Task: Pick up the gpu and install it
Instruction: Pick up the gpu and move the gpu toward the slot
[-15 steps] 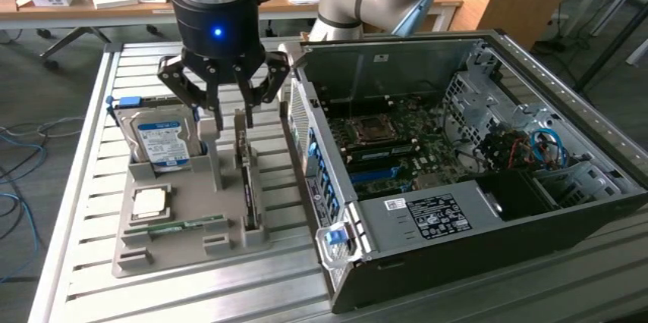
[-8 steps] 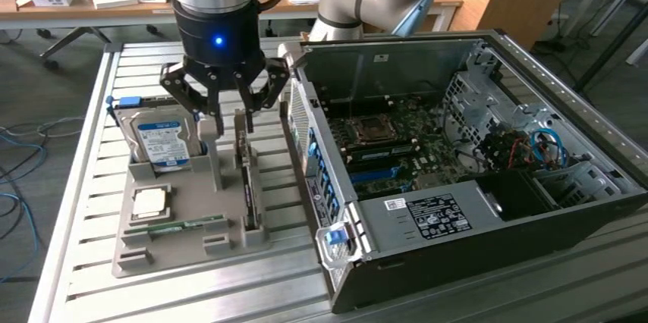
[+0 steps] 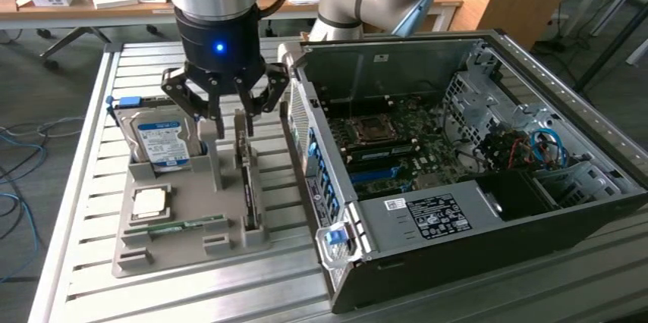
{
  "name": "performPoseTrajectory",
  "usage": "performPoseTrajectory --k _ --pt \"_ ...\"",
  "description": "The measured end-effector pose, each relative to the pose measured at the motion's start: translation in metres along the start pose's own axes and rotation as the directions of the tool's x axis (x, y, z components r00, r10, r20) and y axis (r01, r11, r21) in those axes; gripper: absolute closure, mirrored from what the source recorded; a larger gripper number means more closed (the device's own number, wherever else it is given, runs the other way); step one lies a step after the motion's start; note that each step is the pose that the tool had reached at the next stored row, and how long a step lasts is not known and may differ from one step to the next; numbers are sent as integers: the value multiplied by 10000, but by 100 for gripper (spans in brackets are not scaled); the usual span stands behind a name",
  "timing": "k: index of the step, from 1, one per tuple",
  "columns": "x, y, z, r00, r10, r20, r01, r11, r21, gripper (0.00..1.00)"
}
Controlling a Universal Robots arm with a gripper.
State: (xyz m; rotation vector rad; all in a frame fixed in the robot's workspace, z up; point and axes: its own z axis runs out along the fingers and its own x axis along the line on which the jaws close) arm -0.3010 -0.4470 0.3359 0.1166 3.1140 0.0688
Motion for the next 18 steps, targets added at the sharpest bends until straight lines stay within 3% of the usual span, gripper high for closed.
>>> performPoseTrajectory --k 18 --pt "3 -7 157 10000 0 1 0 10000 -1 57"
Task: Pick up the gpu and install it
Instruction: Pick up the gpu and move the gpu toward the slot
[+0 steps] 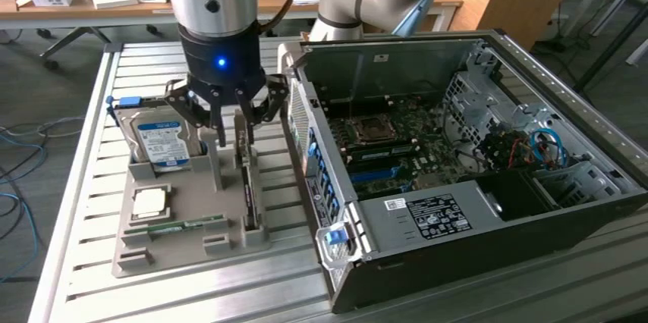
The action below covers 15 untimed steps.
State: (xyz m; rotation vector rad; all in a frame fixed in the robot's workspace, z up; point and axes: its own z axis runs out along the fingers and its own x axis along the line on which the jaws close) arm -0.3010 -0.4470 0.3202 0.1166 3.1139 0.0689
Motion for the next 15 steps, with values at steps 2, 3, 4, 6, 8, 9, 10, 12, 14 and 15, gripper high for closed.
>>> performPoseTrajectory --k 2,3,4,6,8,9,10,12,14,15 --pt "1 -1 15 10000 -1 0 1 10000 0 57" --pt "1 -1 21 10000 0 -1 0 10000 0 57" --pt "1 -1 28 10000 -1 -1 1 10000 0 57" --pt "1 -2 40 10000 0 -1 0 10000 1 57" --pt "1 -2 52 10000 -1 0 1 10000 0 57" --pt "2 -3 59 10000 0 0 0 10000 0 57" --pt "2 -3 66 10000 0 -1 0 10000 0 57" --pt "2 -4 83 10000 0 0 0 10000 0 57" --pt "2 -5 102 10000 0 0 0 10000 0 57" --pt "3 -5 111 10000 0 0 0 10000 0 57"
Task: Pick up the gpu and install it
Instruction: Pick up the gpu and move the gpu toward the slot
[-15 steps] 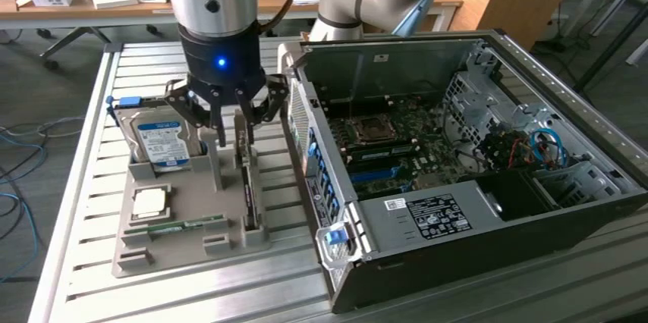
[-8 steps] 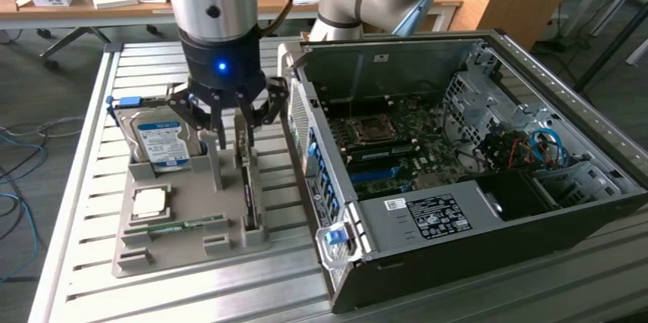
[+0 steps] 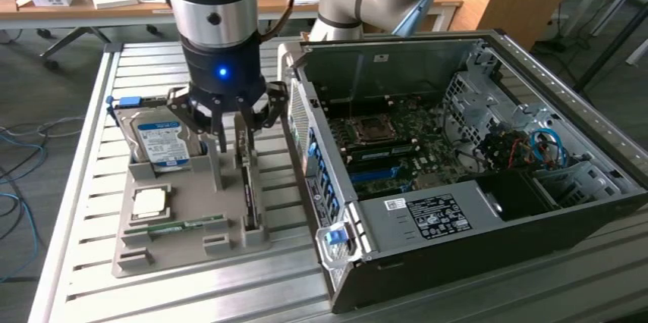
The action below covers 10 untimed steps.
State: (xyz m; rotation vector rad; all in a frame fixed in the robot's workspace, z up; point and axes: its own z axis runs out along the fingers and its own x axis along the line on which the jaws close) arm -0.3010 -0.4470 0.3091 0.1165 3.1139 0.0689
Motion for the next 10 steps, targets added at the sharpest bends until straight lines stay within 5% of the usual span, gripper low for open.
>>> performPoseTrajectory --k 10 --pt "2 -5 101 10000 1 0 -1 10000 0 57"
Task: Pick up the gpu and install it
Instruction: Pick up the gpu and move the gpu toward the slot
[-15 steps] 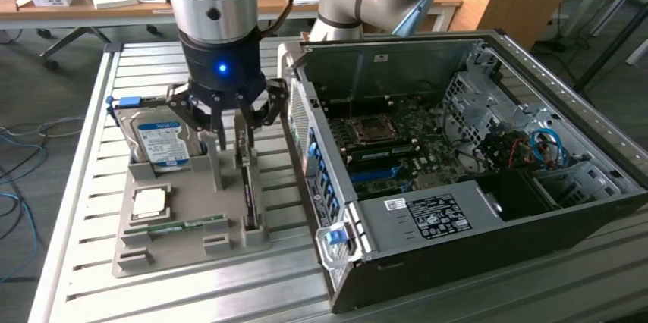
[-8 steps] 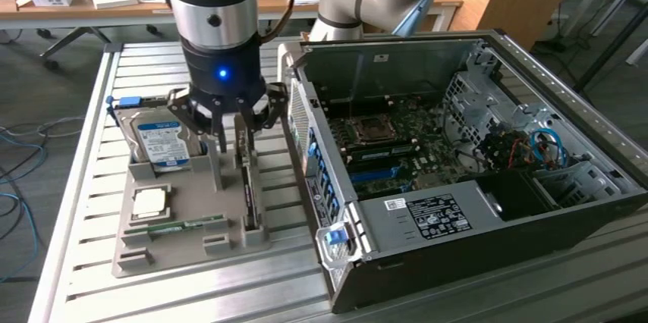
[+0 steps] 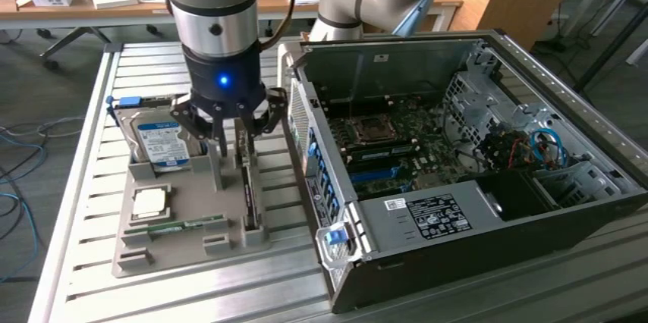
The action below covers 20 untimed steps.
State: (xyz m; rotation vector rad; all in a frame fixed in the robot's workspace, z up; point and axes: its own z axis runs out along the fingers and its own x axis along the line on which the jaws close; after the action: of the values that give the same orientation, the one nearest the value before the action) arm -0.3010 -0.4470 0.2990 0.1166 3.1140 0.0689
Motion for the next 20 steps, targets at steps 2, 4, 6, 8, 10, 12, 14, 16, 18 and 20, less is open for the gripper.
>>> performPoseTrajectory --k 2,4,6,8,10,12,14,16,18,20 --pt "1 -1 25 10000 0 -1 0 10000 1 57" --pt "1 -2 51 10000 -1 0 1 10000 0 57" --pt "1 -3 75 10000 0 1 0 10000 0 57" --pt "2 -4 99 10000 0 0 0 10000 0 57" --pt "3 -6 125 10000 0 0 0 10000 0 57" --pt "3 -7 149 10000 0 0 0 10000 0 57" --pt "4 -7 158 10000 0 -1 0 10000 1 57" --pt "4 -7 158 10000 -1 -2 1 10000 2 57" --pt "2 -8 159 10000 2 -1 -2 10000 0 57" --pt "-17 -17 162 10000 0 0 0 10000 -2 57"
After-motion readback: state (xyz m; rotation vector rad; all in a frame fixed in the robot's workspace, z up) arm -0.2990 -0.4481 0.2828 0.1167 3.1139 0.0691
